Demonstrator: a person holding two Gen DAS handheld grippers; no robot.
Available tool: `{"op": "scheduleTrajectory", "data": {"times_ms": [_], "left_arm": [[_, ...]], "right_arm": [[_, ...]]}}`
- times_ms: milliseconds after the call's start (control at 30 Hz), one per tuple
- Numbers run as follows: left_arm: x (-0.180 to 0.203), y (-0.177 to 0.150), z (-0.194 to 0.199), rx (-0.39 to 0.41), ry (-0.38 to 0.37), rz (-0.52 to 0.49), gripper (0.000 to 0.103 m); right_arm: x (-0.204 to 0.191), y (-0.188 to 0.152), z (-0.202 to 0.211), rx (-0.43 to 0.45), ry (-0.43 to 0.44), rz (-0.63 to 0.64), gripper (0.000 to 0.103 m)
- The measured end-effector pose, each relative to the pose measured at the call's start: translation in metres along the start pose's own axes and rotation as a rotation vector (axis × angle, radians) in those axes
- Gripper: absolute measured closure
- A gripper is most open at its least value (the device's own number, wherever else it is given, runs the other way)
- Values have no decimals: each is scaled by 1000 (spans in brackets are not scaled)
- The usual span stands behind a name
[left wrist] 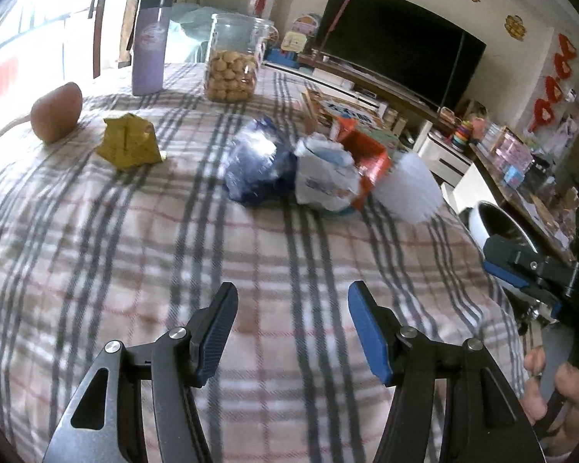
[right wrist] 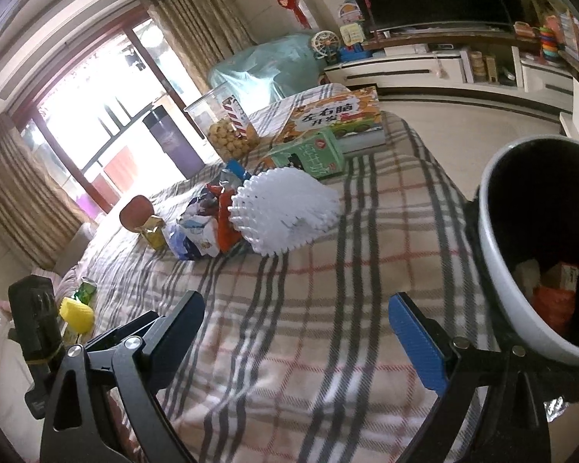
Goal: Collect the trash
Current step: 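Move both open grippers back toward the trash on the bed, then grasp the blue plastic bag with the left gripper while the right gripper grasps the white foam net, then carry the blue bag and foam net over the trash bin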
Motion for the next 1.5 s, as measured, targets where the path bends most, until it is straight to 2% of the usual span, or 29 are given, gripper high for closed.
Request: {"op": "scheduleTrajectory", "data": {"times_ms": [367,667,700,733,767,800,833,867,967,1133,1300,1500], "left_arm": [[-30,35,-28,2,46,-13,44],[-38,59,-62,8,24,-48,46],[-36,61,-65,7,19,-58,46],[-35,61,-68,7,16,-67,51],[-34,61,-70,4,8,-75,57],[-33,61,-72,-3,4,-82,71],[-31,61,-75,-9,1,-90,74],[-30,60,-75,-4,4,-97,76],[-29,57,-70,11,8,-108,84],[-32,43,-52,31,12,-85,89],[-34,20,-29,45,5,-26,89],[-23,0,-4,46,-24,-12,90]], "right_arm": [[-9,22,-30,-1,14,11,6],[-1,43,-56,-12,41,-30,7],[0,44,-58,-14,44,-33,11],[0,44,-60,-16,46,-33,20],[0,44,-62,-23,48,-31,33],[-1,43,-63,-31,52,-30,40],[-1,42,-64,-41,57,-28,56],[-2,41,-65,-48,61,-23,65],[-5,36,-62,-48,69,-7,78],[-8,28,-52,-48,87,-1,87],[-9,17,-39,-43,93,4,87],[-10,2,-27,-54,101,7,87]]}}
Point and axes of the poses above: each gripper's, at about its wrist camera, not at the fingertips, and z roughly against the way its jaws point, x to its right, y to its top, the point moved 2 cm from there along -z, roughly the way its jaws point, and after that the axes turned 10 degrees about -z, right-handed, at the moved point
